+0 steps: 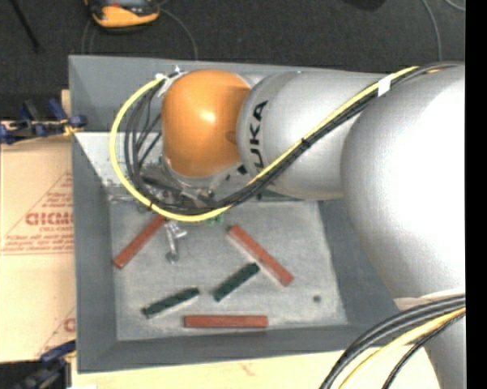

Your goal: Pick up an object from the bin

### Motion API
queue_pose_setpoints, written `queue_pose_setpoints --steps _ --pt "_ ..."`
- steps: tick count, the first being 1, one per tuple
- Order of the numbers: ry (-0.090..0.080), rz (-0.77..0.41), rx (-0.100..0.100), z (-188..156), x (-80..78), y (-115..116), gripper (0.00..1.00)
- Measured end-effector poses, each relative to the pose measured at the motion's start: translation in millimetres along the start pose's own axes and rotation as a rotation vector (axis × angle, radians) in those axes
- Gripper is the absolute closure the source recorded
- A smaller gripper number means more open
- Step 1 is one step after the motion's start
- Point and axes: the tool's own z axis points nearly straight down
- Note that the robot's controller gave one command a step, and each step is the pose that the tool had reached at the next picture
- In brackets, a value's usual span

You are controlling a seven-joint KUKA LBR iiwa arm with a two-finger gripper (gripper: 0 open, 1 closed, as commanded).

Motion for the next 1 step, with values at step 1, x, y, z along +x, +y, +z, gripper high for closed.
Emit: queue_pose_setpoints --steps 1 --pt "0.001 -0.163 -0.001 70.0 -14.9 -18.9 0.00"
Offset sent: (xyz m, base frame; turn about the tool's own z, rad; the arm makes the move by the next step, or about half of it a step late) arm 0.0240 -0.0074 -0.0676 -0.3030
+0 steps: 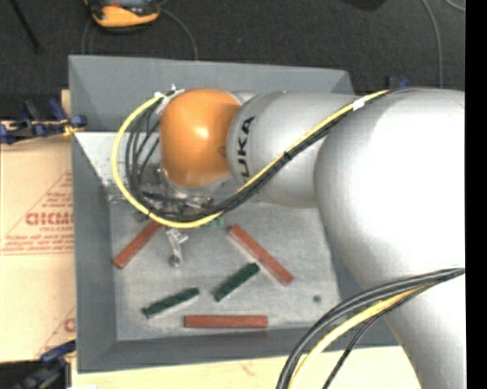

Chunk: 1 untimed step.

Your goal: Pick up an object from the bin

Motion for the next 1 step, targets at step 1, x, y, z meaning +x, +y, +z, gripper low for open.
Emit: queue_pose_setpoints --steps 1 --pt "-0.007 -0.134 0.000 -4.9 -6.5 0.7 1.00"
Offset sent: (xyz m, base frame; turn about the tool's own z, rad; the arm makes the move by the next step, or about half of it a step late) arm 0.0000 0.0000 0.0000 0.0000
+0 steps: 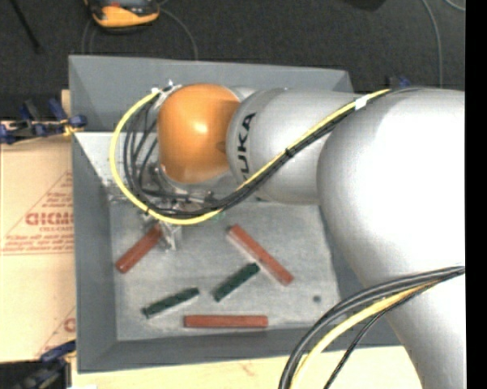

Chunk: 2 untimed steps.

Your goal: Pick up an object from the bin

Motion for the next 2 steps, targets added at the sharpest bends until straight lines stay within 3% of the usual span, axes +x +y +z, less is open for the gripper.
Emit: queue_pose_setpoints --steps 2 --pt "0.004 0.001 -0.003 -3.5 0.9 0.8 1.00"
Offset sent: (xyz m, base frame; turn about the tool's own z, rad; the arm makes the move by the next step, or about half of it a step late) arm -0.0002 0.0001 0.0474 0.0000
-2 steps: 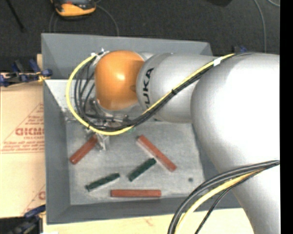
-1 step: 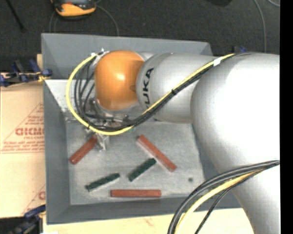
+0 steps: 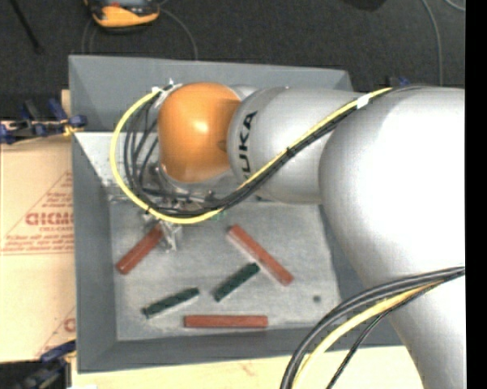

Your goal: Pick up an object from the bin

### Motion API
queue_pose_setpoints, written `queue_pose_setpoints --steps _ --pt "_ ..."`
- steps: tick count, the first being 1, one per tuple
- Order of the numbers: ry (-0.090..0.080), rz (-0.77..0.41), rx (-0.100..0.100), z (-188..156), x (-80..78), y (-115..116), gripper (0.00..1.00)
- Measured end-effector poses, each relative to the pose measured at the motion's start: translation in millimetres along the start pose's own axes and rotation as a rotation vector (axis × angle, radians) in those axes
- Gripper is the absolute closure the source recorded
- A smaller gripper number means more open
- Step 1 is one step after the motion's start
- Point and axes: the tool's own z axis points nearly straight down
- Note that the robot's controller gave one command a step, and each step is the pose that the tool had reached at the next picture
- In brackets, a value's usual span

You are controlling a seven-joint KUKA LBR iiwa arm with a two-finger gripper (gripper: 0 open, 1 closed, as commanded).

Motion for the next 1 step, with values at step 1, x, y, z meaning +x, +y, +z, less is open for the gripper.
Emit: queue_pose_setpoints --steps 1 --pt "0.004 0.000 -0.001 -15.0 0.6 0.2 1.00"
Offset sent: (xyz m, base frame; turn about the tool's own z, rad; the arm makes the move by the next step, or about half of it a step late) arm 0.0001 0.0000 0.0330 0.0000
